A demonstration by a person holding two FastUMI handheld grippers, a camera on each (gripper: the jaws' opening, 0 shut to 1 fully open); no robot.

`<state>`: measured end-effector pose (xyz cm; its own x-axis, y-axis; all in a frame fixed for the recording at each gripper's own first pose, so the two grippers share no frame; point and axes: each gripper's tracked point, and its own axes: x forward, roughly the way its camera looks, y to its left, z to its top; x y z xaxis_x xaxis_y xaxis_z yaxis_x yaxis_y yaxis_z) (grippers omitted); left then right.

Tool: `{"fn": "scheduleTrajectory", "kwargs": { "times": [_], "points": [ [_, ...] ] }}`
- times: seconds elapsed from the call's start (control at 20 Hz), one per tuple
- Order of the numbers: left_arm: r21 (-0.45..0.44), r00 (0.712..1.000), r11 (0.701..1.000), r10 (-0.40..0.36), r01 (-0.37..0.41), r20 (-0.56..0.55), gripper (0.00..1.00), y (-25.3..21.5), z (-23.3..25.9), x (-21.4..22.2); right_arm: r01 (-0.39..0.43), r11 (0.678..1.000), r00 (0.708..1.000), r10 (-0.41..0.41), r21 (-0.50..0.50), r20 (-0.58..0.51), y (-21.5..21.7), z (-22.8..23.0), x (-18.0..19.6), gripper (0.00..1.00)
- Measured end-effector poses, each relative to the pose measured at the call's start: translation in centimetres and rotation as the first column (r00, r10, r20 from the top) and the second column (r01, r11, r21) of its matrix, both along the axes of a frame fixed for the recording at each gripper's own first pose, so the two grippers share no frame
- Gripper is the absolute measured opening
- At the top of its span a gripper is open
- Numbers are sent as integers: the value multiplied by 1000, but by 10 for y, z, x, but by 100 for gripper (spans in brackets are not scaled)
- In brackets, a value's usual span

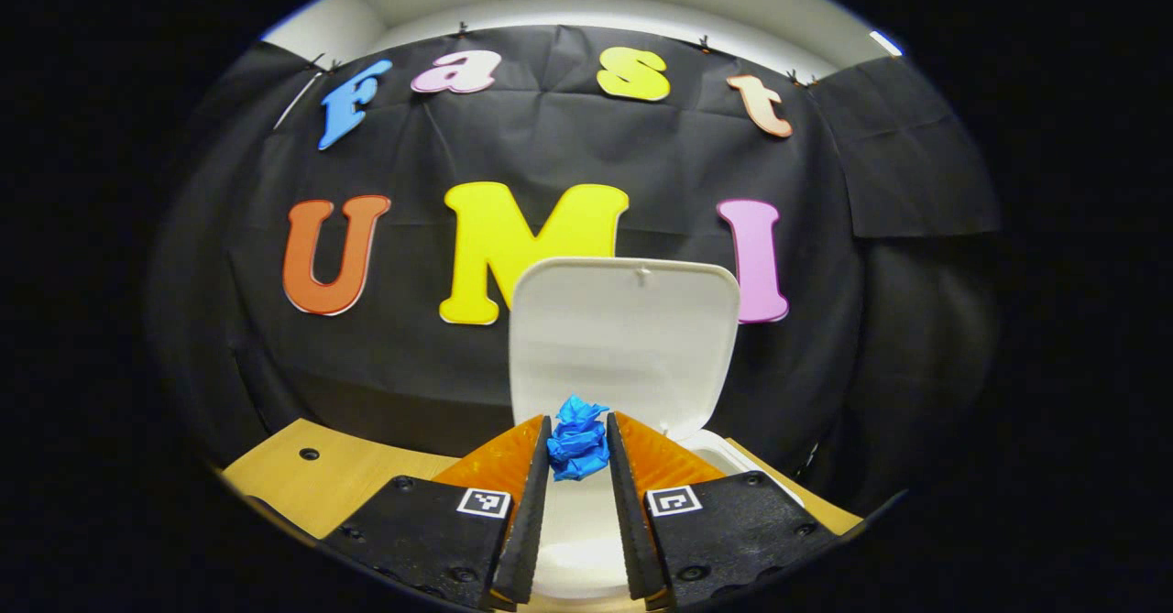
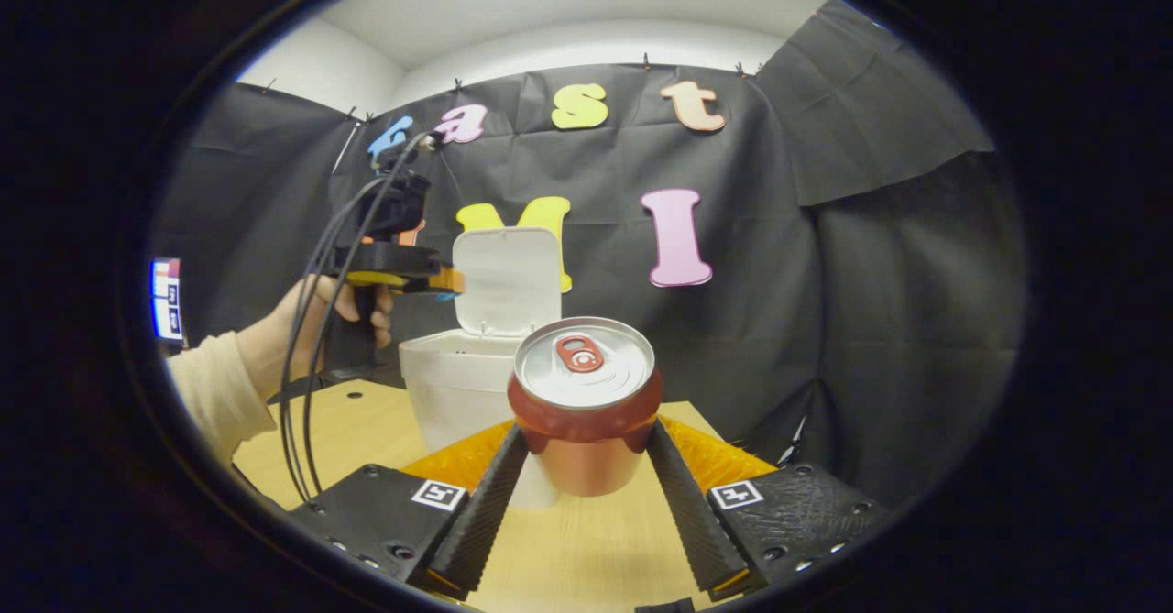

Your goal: Press the lid of the desktop garbage bin to open it, pick up the crumpled paper on the desktop and throw it into the bin, then pick up the pop can on the desktop and drop it into the bin, and finally close the garbage bin lid.

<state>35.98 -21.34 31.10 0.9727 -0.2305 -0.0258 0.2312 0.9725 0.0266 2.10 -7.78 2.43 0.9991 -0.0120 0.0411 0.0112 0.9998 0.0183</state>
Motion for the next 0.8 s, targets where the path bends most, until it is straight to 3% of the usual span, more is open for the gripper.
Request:
{"fn": "scheduleTrajectory", "kwargs": {
  "times": [0.15,0.25,0.7,0.8],
  "points": [
    [43,999,999,-19,21,-50,41,-27,-24,10,-14,1000,1000,14,11,3,0,1,1,81],
    [20,997,999,-44,45,-58,43,-41,-30,10,-17,1000,1000,17,9,4,-1,1,2,81],
    [15,999,1000,9,-9,-33,48,-38,-26,13,-12,1000,1000,12,20,-3,-8,1,10,81],
    [-25,1000,1000,-4,3,-26,66,-38,-21,9,-11,1000,1000,11,17,-5,-8,0,10,82]
  ]
}}
